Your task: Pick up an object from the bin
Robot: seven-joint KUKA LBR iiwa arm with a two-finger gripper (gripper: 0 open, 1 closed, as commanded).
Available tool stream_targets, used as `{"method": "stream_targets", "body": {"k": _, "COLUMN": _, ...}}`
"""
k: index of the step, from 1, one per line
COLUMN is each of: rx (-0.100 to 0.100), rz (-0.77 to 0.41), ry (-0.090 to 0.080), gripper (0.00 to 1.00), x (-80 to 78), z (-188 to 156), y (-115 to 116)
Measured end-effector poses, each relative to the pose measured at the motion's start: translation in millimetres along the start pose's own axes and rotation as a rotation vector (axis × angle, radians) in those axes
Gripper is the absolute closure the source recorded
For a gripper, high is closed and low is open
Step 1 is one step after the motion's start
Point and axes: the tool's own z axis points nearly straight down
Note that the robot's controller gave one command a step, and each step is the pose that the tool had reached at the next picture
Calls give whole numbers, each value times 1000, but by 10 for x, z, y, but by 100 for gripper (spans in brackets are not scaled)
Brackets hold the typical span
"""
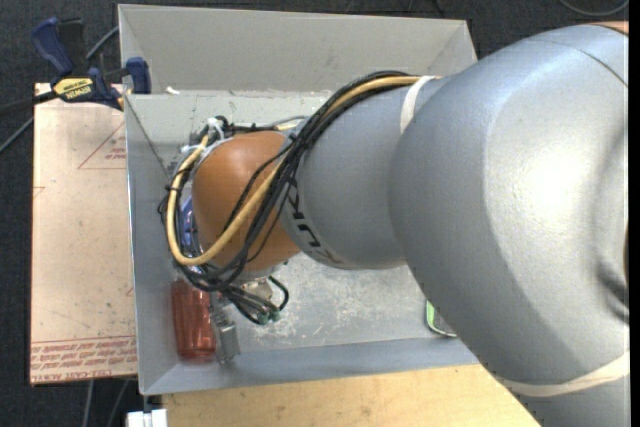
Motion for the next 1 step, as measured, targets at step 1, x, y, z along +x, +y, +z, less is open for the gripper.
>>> {"method": "stream_targets", "body": {"k": 1, "rx": 1, "rz": 7, "ry": 6, "gripper": 0, "x": -73, "z": -24, "y": -70}}
